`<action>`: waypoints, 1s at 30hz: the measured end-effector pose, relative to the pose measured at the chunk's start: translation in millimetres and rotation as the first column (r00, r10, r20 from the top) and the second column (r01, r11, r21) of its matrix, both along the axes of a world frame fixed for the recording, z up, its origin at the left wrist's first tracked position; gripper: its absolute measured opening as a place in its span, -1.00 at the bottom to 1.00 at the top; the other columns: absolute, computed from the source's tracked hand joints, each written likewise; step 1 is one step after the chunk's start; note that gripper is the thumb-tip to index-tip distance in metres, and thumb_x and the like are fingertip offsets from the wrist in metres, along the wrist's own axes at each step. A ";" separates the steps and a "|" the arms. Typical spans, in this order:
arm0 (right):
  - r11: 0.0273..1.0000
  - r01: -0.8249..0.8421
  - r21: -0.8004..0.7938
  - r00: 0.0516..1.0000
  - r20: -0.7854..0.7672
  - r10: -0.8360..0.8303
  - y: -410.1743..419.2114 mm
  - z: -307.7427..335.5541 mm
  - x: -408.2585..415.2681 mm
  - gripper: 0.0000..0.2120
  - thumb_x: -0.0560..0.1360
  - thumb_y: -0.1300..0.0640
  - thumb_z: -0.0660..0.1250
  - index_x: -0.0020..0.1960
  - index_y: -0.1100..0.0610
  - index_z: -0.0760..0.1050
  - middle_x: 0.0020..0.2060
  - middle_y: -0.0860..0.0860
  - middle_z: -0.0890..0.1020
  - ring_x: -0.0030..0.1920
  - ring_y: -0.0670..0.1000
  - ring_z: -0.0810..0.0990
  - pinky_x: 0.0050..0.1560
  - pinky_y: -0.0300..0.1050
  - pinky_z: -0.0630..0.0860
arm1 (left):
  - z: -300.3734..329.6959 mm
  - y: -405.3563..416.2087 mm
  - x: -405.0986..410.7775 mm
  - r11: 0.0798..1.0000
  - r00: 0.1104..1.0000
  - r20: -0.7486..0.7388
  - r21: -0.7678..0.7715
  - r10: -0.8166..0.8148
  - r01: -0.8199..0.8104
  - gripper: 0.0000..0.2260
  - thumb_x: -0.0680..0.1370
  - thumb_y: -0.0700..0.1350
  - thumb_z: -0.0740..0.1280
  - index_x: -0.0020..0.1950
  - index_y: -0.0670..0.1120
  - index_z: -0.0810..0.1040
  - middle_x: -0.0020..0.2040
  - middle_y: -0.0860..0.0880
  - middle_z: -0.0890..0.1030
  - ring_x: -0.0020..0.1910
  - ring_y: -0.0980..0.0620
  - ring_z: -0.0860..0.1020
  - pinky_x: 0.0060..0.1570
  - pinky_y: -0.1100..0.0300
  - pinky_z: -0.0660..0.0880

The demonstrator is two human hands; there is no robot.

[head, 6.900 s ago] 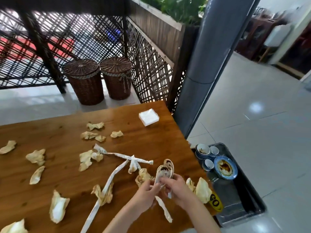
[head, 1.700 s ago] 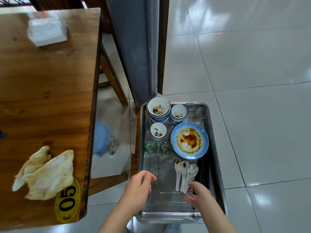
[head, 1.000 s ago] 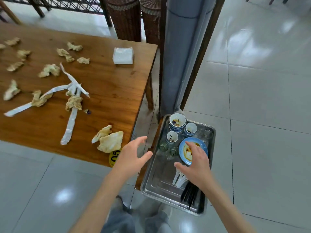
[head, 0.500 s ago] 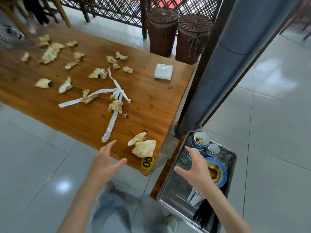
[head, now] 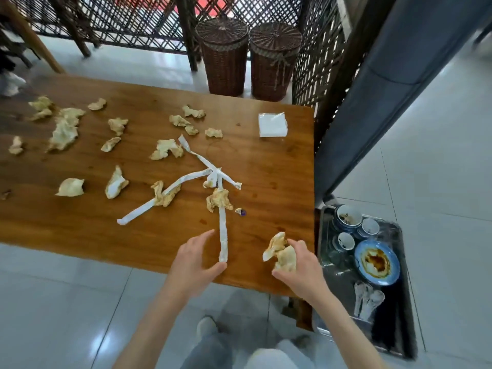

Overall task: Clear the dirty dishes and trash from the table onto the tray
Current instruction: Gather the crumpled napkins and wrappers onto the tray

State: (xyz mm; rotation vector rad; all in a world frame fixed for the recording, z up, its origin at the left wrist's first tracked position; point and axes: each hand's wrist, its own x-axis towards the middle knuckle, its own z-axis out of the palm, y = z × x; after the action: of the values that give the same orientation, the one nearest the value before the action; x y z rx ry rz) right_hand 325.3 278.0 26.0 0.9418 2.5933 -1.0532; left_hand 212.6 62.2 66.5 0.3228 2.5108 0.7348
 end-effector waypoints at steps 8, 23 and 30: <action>0.979 -0.015 0.203 0.991 0.131 -0.013 -16.7 -22.6 -6.1 -0.32 0.36 -0.14 0.42 0.39 -0.01 0.27 0.25 -0.06 0.48 0.24 0.00 0.45 0.26 0.11 0.42 | 3.8 -8.7 -22.6 0.995 0.995 0.001 0.023 -0.102 0.102 -0.31 0.42 0.11 0.44 0.47 0.16 0.19 0.46 0.10 0.29 0.41 0.07 0.27 0.29 0.09 0.37; 0.934 -0.173 0.313 0.979 0.161 0.128 7.3 -49.7 -6.7 -0.91 0.57 0.11 0.20 0.03 0.02 0.47 0.00 -0.05 0.54 -0.03 -0.05 0.52 0.01 -0.16 0.53 | -1.0 -5.3 -18.2 1.000 1.000 -0.019 0.007 -0.021 0.021 -0.37 0.45 0.11 0.41 0.46 0.16 0.21 0.45 0.10 0.30 0.39 0.07 0.30 0.26 0.10 0.39; 0.917 -0.132 0.376 0.987 -0.039 0.157 28.3 -43.5 -32.3 -0.86 0.44 0.11 0.33 -0.04 0.12 0.59 -0.02 0.01 0.54 0.01 -0.02 0.45 -0.09 -0.24 0.50 | -11.6 2.0 -18.0 0.998 0.998 -0.015 0.020 0.057 -0.057 -0.40 0.47 0.10 0.40 0.45 0.14 0.25 0.43 0.09 0.34 0.38 0.08 0.32 0.26 0.09 0.39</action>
State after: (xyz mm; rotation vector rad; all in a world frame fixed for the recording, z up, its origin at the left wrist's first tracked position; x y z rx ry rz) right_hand 292.9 306.3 -17.6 0.7774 2.9302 -0.5724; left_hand 194.6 64.1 54.9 0.2657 2.5378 0.7822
